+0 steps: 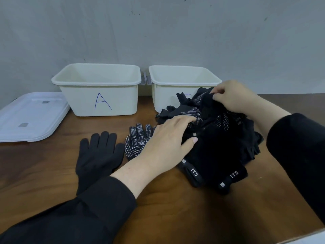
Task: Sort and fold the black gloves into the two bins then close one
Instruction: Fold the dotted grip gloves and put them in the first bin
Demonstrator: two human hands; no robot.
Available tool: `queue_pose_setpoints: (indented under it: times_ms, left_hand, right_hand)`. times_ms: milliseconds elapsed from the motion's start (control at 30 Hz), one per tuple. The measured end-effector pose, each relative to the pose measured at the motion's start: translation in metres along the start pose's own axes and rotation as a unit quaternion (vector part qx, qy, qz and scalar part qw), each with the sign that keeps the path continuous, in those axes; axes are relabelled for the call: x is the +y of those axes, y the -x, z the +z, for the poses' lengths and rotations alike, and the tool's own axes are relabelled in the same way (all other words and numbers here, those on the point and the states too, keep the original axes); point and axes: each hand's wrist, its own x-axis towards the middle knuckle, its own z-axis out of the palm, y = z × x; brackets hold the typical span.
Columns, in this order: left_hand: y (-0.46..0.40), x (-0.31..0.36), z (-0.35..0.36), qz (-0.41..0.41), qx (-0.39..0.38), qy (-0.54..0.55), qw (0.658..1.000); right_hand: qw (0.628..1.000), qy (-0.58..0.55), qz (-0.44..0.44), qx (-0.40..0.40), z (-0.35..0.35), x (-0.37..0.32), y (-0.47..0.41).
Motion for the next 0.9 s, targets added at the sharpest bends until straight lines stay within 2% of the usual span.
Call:
queue_pose_setpoints:
  times_ms: [167, 267, 367, 500, 567, 633, 700, 767, 833, 900]
  left_hand:
    - [0.002, -0.01, -0.016, -0.031, 0.06, 0.039, 0.997]
    - [-0.002, -0.011, -0.028, -0.053, 0.098, 0.083, 0.99]
    - [-0.008, -0.009, -0.046, -0.088, 0.142, 0.182, 0.969]
    - [-0.007, -0.005, -0.072, -0.136, 0.194, 0.29, 0.927]
    - [0.003, -0.005, -0.083, -0.152, 0.201, 0.347, 0.903]
    - [0.015, -0.011, -0.089, -0.162, 0.206, 0.362, 0.894]
    - [0.028, -0.022, -0.093, -0.174, 0.186, 0.372, 0.893]
    - [0.041, -0.033, -0.097, -0.181, 0.134, 0.375, 0.899]
    - [0.052, -0.044, -0.099, -0.182, 0.1, 0.334, 0.919]
    - [0.062, -0.059, -0.103, -0.206, 0.122, 0.329, 0.913]
  right_hand:
    - [0.982, -0.134, 0.006, 0.136, -0.028, -0.026, 0.001]
    - [0.957, -0.236, -0.003, 0.167, -0.049, -0.052, 0.01]
    - [0.94, -0.309, -0.031, 0.139, -0.057, -0.08, 0.02]
    - [0.921, -0.379, -0.067, 0.058, -0.05, -0.118, 0.036]
    - [0.924, -0.373, -0.077, 0.02, -0.042, -0.135, 0.044]
    - [0.946, -0.315, -0.081, -0.003, -0.032, -0.149, 0.049]
    - [0.97, -0.214, -0.109, -0.025, -0.02, -0.164, 0.052]
    - [0.979, -0.138, -0.144, -0.051, -0.009, -0.181, 0.056]
    - [0.974, -0.131, -0.162, -0.085, -0.001, -0.197, 0.061]
    - [0.969, -0.139, -0.163, -0.12, 0.001, -0.206, 0.062]
